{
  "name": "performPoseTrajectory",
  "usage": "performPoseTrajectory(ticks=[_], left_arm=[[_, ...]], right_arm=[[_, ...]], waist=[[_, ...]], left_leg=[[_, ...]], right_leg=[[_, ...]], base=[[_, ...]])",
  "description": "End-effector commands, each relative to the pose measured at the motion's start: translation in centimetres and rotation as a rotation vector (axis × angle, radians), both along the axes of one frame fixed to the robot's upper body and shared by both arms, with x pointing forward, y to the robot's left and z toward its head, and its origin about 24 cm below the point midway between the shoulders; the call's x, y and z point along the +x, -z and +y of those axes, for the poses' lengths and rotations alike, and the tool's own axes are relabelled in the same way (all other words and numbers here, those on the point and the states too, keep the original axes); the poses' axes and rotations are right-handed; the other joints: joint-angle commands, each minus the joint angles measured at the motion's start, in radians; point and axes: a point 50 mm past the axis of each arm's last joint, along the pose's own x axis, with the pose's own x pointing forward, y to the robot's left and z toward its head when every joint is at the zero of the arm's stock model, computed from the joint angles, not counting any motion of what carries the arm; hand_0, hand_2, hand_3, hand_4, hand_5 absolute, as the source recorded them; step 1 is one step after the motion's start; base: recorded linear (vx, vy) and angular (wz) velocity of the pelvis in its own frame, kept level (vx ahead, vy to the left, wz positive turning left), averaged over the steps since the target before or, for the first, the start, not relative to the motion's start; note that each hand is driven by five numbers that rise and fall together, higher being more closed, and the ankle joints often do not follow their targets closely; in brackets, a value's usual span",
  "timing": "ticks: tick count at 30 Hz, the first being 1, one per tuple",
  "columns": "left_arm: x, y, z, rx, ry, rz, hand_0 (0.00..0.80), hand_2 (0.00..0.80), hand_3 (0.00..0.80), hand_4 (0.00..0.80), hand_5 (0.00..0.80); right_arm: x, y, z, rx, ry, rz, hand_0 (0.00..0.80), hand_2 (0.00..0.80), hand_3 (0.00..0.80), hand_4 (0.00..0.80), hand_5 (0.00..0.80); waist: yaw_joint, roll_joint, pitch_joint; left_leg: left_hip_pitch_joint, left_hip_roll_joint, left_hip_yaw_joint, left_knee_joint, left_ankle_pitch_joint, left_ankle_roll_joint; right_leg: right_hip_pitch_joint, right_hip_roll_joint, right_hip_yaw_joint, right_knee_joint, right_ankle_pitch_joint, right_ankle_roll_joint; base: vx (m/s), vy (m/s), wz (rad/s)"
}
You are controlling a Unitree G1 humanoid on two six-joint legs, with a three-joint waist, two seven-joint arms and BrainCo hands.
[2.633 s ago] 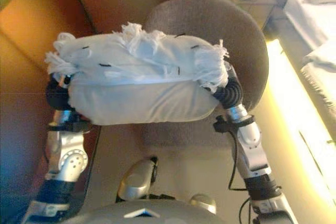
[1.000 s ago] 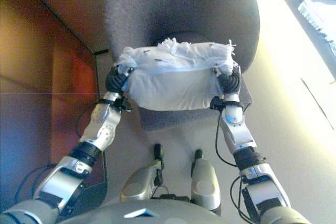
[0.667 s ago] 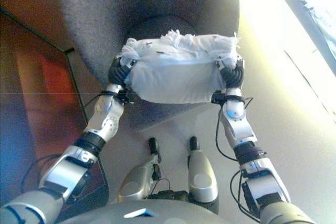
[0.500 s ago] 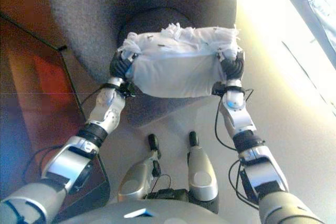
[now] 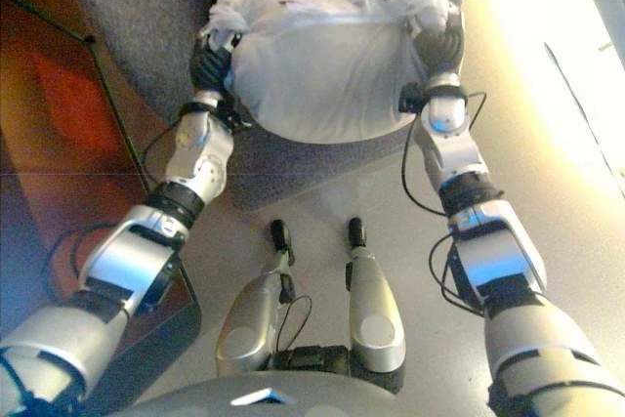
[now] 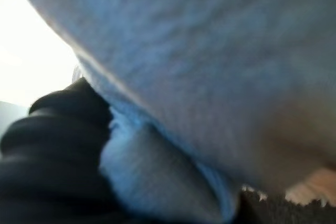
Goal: Pick up the cushion and take it to the sofa
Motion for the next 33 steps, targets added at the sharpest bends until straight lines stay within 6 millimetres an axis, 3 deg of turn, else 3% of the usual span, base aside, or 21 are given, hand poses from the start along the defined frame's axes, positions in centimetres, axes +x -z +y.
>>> performPoseTrajectory(ticks=[1, 6, 15, 18, 19, 20, 21, 22, 27, 33], left_arm=[[0.9, -6.3, -2.3, 0.009, 0.054, -0.161, 0.800, 0.800, 0.800, 0.800, 0.800], [1.6, -7.2, -1.7, 0.029, 0.034, -0.123, 0.800, 0.800, 0.800, 0.800, 0.800], [2.9, -8.5, -0.5, -0.006, 0.014, 0.023, 0.800, 0.800, 0.800, 0.800, 0.800], [3.2, -9.4, 0.4, -0.025, -0.006, 0.047, 0.800, 0.800, 0.800, 0.800, 0.800], [3.2, -9.7, 0.8, -0.028, -0.017, 0.046, 0.800, 0.800, 0.800, 0.800, 0.800], [3.2, -9.9, 1.2, -0.024, -0.036, 0.051, 0.800, 0.800, 0.800, 0.800, 0.800], [3.2, -10.2, 1.6, -0.028, -0.061, 0.060, 0.543, 0.543, 0.543, 0.543, 0.543], [3.2, -10.5, 2.1, -0.038, -0.076, 0.059, 0.000, 0.000, 0.000, 0.000, 0.000], [2.8, -12.3, 5.4, -0.076, -0.205, 0.009, 0.000, 0.000, 0.000, 0.000, 0.000], [2.0, -11.9, 10.2, -0.100, -0.366, 0.031, 0.000, 0.000, 0.000, 0.000, 0.000]], right_arm=[[0.8, -5.4, 5.1, -0.102, -0.187, -0.127, 0.800, 0.800, 0.800, 0.800, 0.800], [1.5, -7.3, 5.1, -0.173, -0.168, -0.104, 0.800, 0.800, 0.800, 0.800, 0.800], [2.5, -8.5, 4.2, -0.316, -0.134, 0.019, 0.800, 0.800, 0.800, 0.800, 0.800], [2.7, -9.5, 2.6, -0.412, -0.016, 0.046, 0.800, 0.800, 0.800, 0.800, 0.800], [2.6, -10.1, 2.0, -0.409, 0.016, 0.036, 0.634, 0.634, 0.634, 0.634, 0.634], [2.5, -10.6, 1.6, -0.404, 0.054, 0.027, 0.088, 0.088, 0.088, 0.088, 0.088], [2.4, -11.3, 1.2, -0.392, 0.102, 0.006, 0.000, 0.000, 0.000, 0.000, 0.000], [2.2, -12.2, 0.9, -0.371, 0.135, -0.019, 0.000, 0.000, 0.000, 0.000, 0.000], [1.3, -14.6, -1.4, -0.292, 0.275, -0.104, 0.000, 0.000, 0.000, 0.000, 0.000], [0.2, -14.9, -5.4, -0.263, 0.407, -0.131, 0.000, 0.000, 0.000, 0.000, 0.000]], waist=[[0.039, -0.091, 0.041], [0.053, -0.095, 0.050], [0.066, -0.106, 0.067], [0.066, -0.103, 0.074], [0.066, -0.100, 0.077], [0.066, -0.098, 0.080], [0.066, -0.094, 0.080], [0.066, -0.090, 0.080], [0.058, -0.067, 0.080], [0.051, -0.049, 0.080]], left_leg=[[-0.026, -0.048, -0.042, 0.124, -0.201, -0.033], [-0.058, -0.052, -0.057, 0.121, -0.184, -0.037], [-0.107, -0.047, -0.065, 0.116, -0.158, -0.042], [-0.127, -0.041, -0.062, 0.112, -0.146, -0.046], [-0.132, -0.041, -0.064, 0.111, -0.144, -0.047], [-0.137, -0.041, -0.065, 0.109, -0.142, -0.048], [-0.145, -0.041, -0.066, 0.104, -0.138, -0.050], [-0.154, -0.041, -0.067, 0.098, -0.136, -0.051], [-0.187, -0.040, -0.061, 0.076, -0.124, -0.056], [-0.223, -0.041, -0.053, 0.076, -0.114, -0.057]], right_leg=[[-0.003, -0.059, -0.028, -0.094, 0.013, 0.067], [-0.042, -0.061, -0.042, -0.081, 0.022, 0.072], [-0.098, -0.061, -0.065, -0.065, 0.040, 0.078], [-0.118, -0.064, -0.073, -0.065, 0.050, 0.081], [-0.125, -0.064, -0.074, -0.064, 0.051, 0.081], [-0.131, -0.064, -0.074, -0.065, 0.053, 0.081], [-0.140, -0.063, -0.074, -0.066, 0.055, 0.082], [-0.150, -0.065, -0.076, -0.069, 0.057, 0.084], [-0.193, -0.075, -0.080, -0.080, 0.063, 0.089], [-0.230, -0.085, -0.088, -0.083, 0.069, 0.088]], base=[[0.026, -0.004, 0.08], [0.021, 0.009, 0.09], [0.017, 0.010, 0.04], [0.005, 0.014, 0.07], [0.012, 0.026, 0.06], [0.012, 0.033, 0.05], [0.007, 0.036, 0.04], [-0.004, 0.045, 0.04], [-0.010, 0.071, 0.01], [-0.013, 0.032, -0.01]])
